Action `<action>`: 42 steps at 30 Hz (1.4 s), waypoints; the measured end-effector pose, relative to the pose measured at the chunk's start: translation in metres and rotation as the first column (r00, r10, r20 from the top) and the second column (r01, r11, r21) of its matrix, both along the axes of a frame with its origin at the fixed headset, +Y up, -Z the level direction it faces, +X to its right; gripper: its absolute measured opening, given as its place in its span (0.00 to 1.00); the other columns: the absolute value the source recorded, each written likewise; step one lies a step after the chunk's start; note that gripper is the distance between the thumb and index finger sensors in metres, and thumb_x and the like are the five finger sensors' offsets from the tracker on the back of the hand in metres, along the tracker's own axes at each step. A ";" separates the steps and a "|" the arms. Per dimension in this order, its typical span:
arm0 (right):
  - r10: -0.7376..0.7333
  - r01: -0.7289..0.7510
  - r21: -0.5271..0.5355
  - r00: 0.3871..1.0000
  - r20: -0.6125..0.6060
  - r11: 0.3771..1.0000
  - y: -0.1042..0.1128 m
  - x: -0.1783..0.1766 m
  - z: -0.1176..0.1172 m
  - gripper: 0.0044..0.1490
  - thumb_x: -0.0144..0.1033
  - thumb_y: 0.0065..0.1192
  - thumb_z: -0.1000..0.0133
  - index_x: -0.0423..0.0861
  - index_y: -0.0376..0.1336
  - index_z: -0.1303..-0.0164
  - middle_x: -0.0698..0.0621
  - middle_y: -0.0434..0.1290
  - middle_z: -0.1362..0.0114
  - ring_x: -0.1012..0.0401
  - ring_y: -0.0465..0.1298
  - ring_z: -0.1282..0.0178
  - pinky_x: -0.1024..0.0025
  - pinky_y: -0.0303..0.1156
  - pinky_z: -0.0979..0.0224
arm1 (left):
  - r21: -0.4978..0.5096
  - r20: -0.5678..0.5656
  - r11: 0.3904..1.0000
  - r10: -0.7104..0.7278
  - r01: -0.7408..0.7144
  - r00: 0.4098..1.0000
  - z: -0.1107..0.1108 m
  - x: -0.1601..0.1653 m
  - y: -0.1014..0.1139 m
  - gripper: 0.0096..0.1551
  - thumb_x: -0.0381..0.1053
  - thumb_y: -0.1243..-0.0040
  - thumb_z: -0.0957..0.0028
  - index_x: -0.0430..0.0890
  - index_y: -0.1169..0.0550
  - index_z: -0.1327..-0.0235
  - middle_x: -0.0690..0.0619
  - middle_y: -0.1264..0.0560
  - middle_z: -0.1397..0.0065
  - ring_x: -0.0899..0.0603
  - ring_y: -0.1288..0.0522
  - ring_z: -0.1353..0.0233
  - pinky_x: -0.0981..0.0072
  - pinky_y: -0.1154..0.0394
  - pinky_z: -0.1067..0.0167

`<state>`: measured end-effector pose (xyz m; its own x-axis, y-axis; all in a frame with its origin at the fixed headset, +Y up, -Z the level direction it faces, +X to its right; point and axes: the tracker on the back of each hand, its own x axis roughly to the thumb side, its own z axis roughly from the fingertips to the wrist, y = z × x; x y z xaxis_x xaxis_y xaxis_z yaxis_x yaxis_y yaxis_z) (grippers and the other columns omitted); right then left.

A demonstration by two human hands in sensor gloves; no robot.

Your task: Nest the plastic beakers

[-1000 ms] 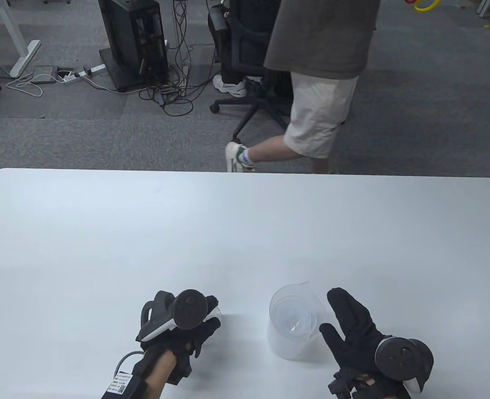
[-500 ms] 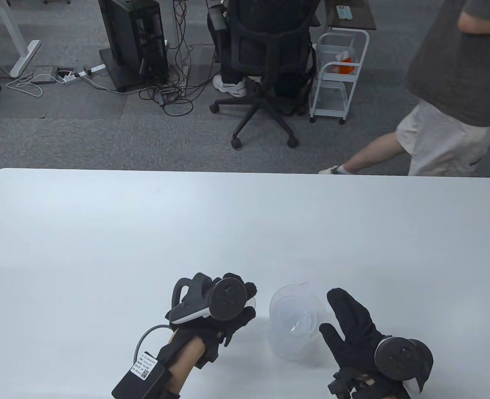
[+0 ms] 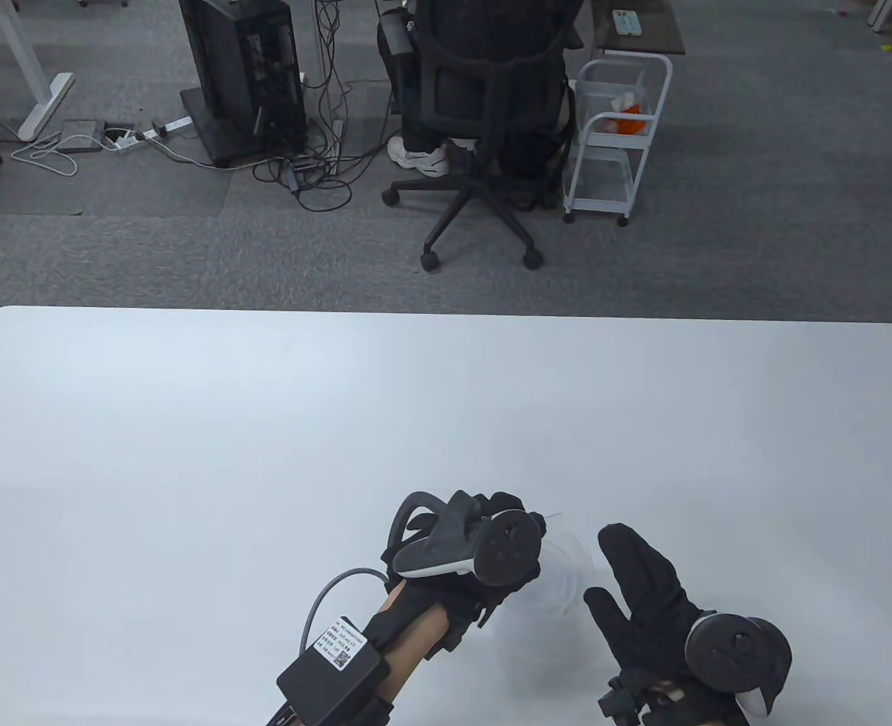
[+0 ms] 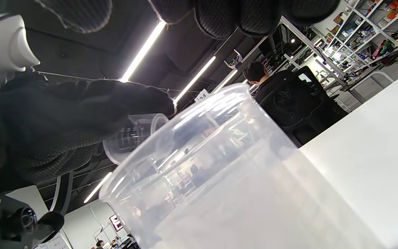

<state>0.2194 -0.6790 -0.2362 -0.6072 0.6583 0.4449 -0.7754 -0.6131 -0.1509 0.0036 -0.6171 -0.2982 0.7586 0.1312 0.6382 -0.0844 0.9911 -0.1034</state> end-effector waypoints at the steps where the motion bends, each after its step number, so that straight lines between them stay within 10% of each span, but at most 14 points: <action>1: 0.000 0.000 -0.001 1.000 0.000 1.000 0.000 0.000 0.000 0.45 0.56 0.57 0.43 0.41 0.51 0.24 0.37 0.57 0.18 0.36 0.60 0.22 0.39 0.60 0.29 | 0.001 0.006 1.000 -0.010 0.010 1.000 0.000 0.003 -0.002 0.32 0.60 0.40 0.54 0.51 0.25 0.36 0.46 0.30 0.31 0.33 0.23 0.36 0.46 0.27 0.38; 14: 0.003 -0.003 -0.007 1.000 -0.002 1.000 -0.001 0.000 0.000 0.45 0.56 0.56 0.43 0.41 0.51 0.24 0.37 0.58 0.18 0.36 0.60 0.23 0.39 0.60 0.29 | 0.033 0.042 0.990 -0.138 0.137 0.990 0.006 0.027 -0.019 0.36 0.62 0.42 0.54 0.52 0.30 0.31 0.47 0.34 0.27 0.33 0.28 0.30 0.41 0.35 0.32; 23: 0.014 -0.014 -0.016 1.000 -0.011 1.000 -0.002 -0.002 -0.001 0.45 0.56 0.57 0.43 0.41 0.51 0.24 0.37 0.57 0.18 0.36 0.60 0.22 0.39 0.60 0.29 | -0.015 -0.005 0.990 0.143 -0.143 0.990 0.010 -0.002 -0.015 0.38 0.64 0.44 0.53 0.51 0.32 0.29 0.45 0.38 0.22 0.31 0.31 0.25 0.38 0.35 0.32; 42: 0.175 -0.173 -0.055 0.984 0.037 0.983 0.017 0.026 -0.009 0.50 0.61 0.56 0.44 0.43 0.47 0.22 0.37 0.54 0.15 0.35 0.56 0.19 0.35 0.54 0.25 | -0.082 -0.223 0.778 0.595 -0.623 0.772 0.021 -0.111 -0.050 0.46 0.71 0.47 0.53 0.50 0.38 0.25 0.42 0.45 0.18 0.28 0.40 0.20 0.28 0.42 0.30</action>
<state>0.2455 -0.6623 -0.2452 -0.7315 0.5626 0.3852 -0.6501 -0.7459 -0.1450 -0.1069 -0.6667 -0.2775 0.5833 0.6827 0.4402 -0.6957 0.6996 -0.1631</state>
